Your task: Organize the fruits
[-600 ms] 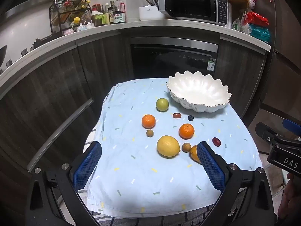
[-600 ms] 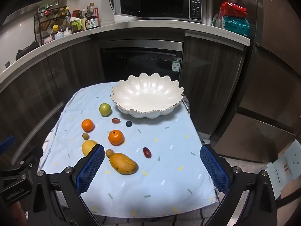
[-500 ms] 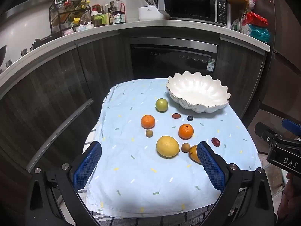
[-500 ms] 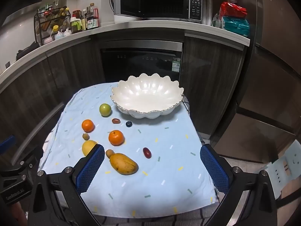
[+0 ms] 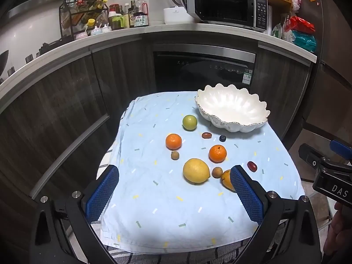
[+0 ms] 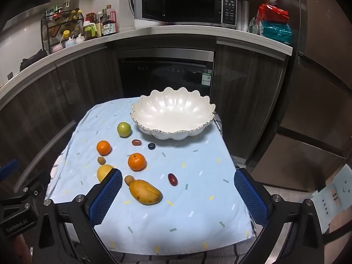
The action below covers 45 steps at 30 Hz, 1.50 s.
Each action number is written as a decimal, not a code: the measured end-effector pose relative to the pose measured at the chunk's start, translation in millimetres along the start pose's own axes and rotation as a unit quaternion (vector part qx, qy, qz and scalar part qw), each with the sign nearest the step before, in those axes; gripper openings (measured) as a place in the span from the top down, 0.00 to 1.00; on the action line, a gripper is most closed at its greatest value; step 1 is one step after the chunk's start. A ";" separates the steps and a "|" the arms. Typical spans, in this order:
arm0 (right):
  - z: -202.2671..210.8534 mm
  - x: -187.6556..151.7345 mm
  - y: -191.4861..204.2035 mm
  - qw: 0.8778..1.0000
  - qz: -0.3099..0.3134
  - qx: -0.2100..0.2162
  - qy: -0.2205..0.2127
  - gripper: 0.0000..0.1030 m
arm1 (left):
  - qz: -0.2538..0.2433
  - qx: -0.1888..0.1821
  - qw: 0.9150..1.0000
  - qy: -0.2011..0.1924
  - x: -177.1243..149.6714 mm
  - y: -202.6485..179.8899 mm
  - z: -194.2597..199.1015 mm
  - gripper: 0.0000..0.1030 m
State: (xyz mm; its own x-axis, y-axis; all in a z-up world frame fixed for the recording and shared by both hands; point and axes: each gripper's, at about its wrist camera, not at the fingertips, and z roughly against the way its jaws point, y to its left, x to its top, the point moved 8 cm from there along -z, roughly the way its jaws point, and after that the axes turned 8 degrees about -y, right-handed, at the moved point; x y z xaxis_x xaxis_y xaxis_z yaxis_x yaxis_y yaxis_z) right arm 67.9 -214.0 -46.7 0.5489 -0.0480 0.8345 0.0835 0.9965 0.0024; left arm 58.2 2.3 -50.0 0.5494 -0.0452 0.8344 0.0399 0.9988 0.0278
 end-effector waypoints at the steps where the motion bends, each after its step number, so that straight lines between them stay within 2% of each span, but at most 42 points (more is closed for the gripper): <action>1: 0.1 0.3 0.4 1.000 0.000 0.000 0.000 0.00 | 0.000 -0.001 1.000 0.000 0.0 -0.2 0.0 0.00; 45: -7.4 -4.0 -1.3 1.000 -0.002 0.002 0.009 0.00 | -0.004 -0.008 1.000 0.005 0.1 -4.3 -3.7 0.00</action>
State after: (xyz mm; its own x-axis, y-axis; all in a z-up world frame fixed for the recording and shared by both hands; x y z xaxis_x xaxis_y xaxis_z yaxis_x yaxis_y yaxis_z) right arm 71.7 -215.7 -54.1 0.5628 -0.0523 0.8250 0.0827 0.9965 0.0068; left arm 61.2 -2.0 -52.1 0.5572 -0.0536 0.8286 0.0570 0.9980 0.0262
